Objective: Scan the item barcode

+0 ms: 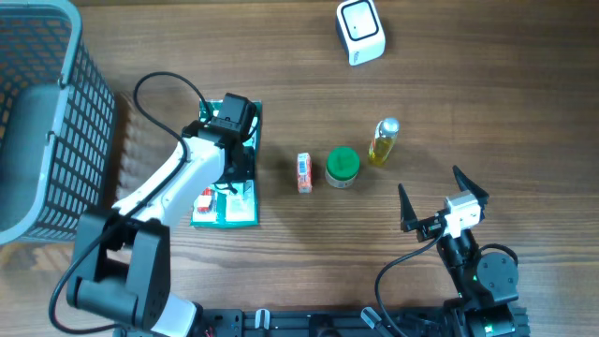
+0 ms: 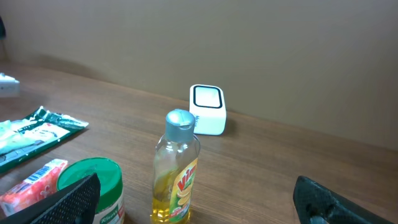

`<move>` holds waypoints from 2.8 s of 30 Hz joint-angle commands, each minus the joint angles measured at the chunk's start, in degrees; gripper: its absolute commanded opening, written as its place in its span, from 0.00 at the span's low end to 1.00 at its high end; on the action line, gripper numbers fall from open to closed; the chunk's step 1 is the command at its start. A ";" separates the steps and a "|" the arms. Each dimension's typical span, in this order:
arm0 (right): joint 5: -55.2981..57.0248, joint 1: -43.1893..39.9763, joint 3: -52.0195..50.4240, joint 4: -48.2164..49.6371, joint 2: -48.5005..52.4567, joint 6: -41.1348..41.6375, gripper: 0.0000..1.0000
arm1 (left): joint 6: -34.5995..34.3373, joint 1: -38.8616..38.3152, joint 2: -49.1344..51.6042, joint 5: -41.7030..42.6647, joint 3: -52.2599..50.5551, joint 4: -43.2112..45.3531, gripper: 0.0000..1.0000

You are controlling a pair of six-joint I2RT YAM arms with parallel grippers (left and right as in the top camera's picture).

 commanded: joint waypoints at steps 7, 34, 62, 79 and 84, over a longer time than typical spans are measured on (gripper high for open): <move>0.13 -0.04 -0.07 0.26 -0.26 0.07 1.00 | -3.30 0.42 6.78 -1.27 -2.99 2.75 0.36; -4.44 -0.04 0.15 2.05 -0.26 9.55 1.00 | -3.32 8.94 -14.21 -5.79 12.81 -0.96 1.00; -5.75 -0.02 96.48 -72.57 97.02 20.31 0.85 | -3.30 8.96 -14.21 -5.79 12.81 -0.96 1.00; 0.24 2.51 82.12 -57.61 101.70 30.75 0.78 | -3.30 8.94 -14.21 -5.79 12.83 -0.96 1.00; 8.37 6.80 82.12 -57.59 101.70 34.67 0.87 | -3.32 8.94 -14.21 -5.79 12.81 -0.94 1.00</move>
